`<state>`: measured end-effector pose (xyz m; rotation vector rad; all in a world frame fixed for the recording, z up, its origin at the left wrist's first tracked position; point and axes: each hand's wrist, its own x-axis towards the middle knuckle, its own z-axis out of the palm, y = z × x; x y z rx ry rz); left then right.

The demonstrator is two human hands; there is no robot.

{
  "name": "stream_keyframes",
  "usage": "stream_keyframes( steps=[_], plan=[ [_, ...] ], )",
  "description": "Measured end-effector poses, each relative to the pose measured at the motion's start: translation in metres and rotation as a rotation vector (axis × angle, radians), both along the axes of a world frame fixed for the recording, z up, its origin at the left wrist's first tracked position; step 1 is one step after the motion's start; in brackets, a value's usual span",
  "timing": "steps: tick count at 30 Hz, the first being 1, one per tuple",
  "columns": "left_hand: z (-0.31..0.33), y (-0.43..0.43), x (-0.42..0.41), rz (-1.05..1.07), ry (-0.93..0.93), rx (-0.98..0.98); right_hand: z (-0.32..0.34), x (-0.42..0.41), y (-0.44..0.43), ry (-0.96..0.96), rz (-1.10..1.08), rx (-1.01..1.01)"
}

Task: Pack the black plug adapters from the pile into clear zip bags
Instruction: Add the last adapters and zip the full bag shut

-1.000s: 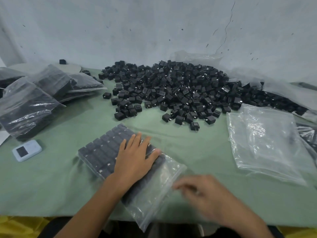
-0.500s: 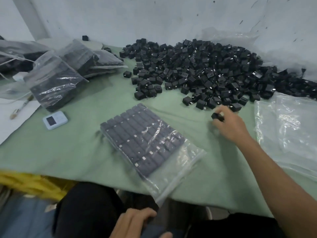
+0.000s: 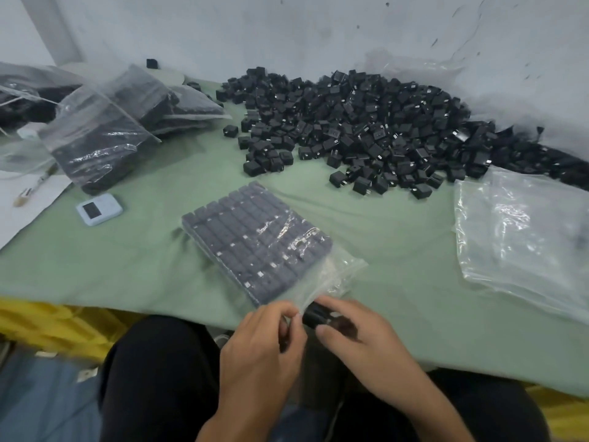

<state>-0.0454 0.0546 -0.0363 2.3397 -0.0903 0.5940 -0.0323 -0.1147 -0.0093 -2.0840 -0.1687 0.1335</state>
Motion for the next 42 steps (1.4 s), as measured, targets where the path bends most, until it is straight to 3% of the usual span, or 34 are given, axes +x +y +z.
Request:
stream_keyframes(
  steps=[5, 9, 11, 14, 17, 20, 27, 34, 39, 42],
  plan=[
    [-0.003, -0.001, -0.002, -0.030, -0.017, -0.044, -0.009, 0.014, 0.030, -0.155, 0.012, -0.114],
    [-0.012, 0.002, -0.009, -0.042, -0.035, -0.080, -0.013, 0.019, 0.032, -0.159, 0.067, -0.176],
    [-0.016, 0.004, -0.020, 0.014, 0.043, -0.219, -0.013, 0.020, 0.029, -0.173, 0.076, -0.155],
    [-0.026, 0.009, -0.031, 0.120, 0.334, -0.516, -0.012, 0.020, 0.033, -0.120, 0.022, -0.092],
    [-0.025, 0.008, -0.025, 0.027, 0.617, -0.852, -0.016, 0.023, 0.037, -0.071, 0.010, -0.169],
    [-0.019, 0.003, -0.016, -0.017, 0.639, -1.027, -0.018, 0.025, 0.041, -0.085, 0.001, -0.200],
    [-0.019, 0.008, -0.017, -0.065, 0.657, -1.091, -0.020, 0.028, 0.028, 0.041, 0.153, -0.034],
    [-0.018, 0.007, -0.020, -0.073, 0.642, -1.043, -0.027, 0.031, 0.032, -0.029, 0.140, 0.025],
    [-0.017, 0.009, -0.024, -0.104, 0.659, -1.004, -0.034, 0.032, 0.036, -0.082, 0.104, -0.003],
    [-0.016, 0.011, -0.026, -0.115, 0.660, -0.979, -0.039, 0.032, 0.042, -0.143, 0.006, -0.120]
  ],
)
